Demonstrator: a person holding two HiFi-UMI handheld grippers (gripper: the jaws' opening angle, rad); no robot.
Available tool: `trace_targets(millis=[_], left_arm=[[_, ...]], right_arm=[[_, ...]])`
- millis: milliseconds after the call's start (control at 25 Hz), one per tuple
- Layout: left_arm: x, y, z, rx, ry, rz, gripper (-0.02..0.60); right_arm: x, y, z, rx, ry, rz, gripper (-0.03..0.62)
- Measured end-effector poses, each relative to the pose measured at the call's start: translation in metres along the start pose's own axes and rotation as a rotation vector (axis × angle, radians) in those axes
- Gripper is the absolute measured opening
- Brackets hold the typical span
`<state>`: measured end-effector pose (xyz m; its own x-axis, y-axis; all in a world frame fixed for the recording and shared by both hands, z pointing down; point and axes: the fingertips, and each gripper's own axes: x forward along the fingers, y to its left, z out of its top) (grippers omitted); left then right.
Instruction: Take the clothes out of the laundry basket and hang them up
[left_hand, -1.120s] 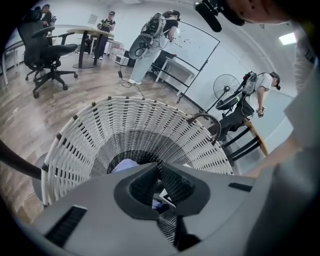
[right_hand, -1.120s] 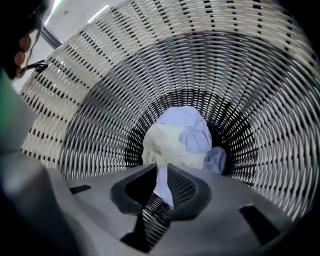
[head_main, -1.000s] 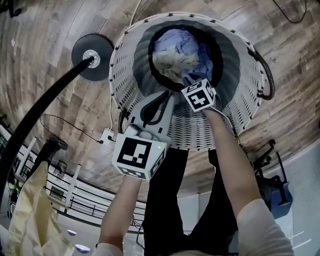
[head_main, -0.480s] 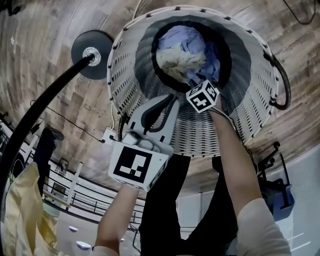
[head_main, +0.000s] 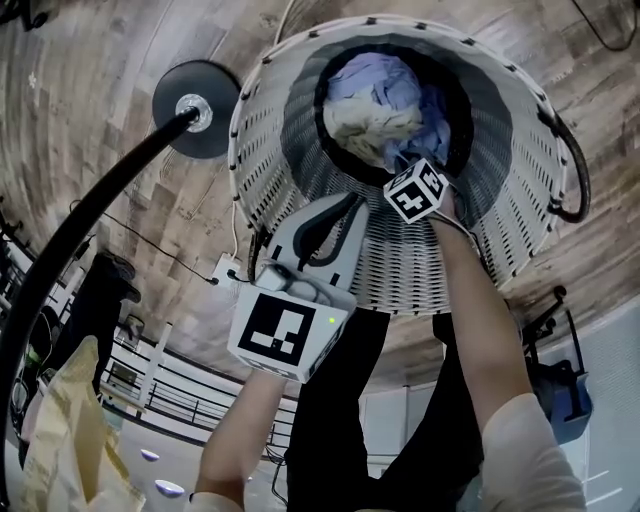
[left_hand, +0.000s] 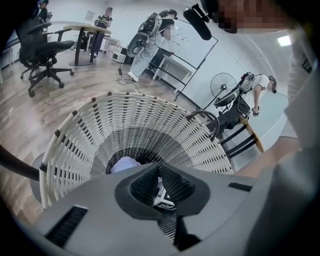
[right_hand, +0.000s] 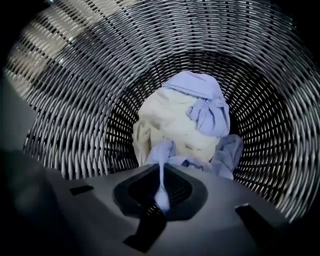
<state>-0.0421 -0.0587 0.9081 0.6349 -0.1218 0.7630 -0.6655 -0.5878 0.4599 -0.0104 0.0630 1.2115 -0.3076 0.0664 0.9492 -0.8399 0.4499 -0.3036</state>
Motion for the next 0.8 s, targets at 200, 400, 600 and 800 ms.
trace_targets(millis=[200, 400, 600, 800], left_arm=[[-0.004, -0.003, 0.001, -0.004, -0.007, 0.007, 0.035], [-0.017, -0.007, 0.001, -0.007, 0.001, 0.017, 0.035], [-0.036, -0.014, 0.009, -0.015, -0.005, 0.034, 0.035], [-0.058, -0.024, 0.026, -0.025, -0.036, 0.050, 0.035]], right_arm=[[-0.012, 0.003, -0.001, -0.013, 0.004, -0.001, 0.028], [-0.036, 0.012, 0.002, -0.009, -0.004, 0.007, 0.026], [-0.072, 0.016, 0.009, -0.019, -0.020, 0.006, 0.026], [-0.116, 0.013, 0.015, -0.034, -0.033, -0.009, 0.025]])
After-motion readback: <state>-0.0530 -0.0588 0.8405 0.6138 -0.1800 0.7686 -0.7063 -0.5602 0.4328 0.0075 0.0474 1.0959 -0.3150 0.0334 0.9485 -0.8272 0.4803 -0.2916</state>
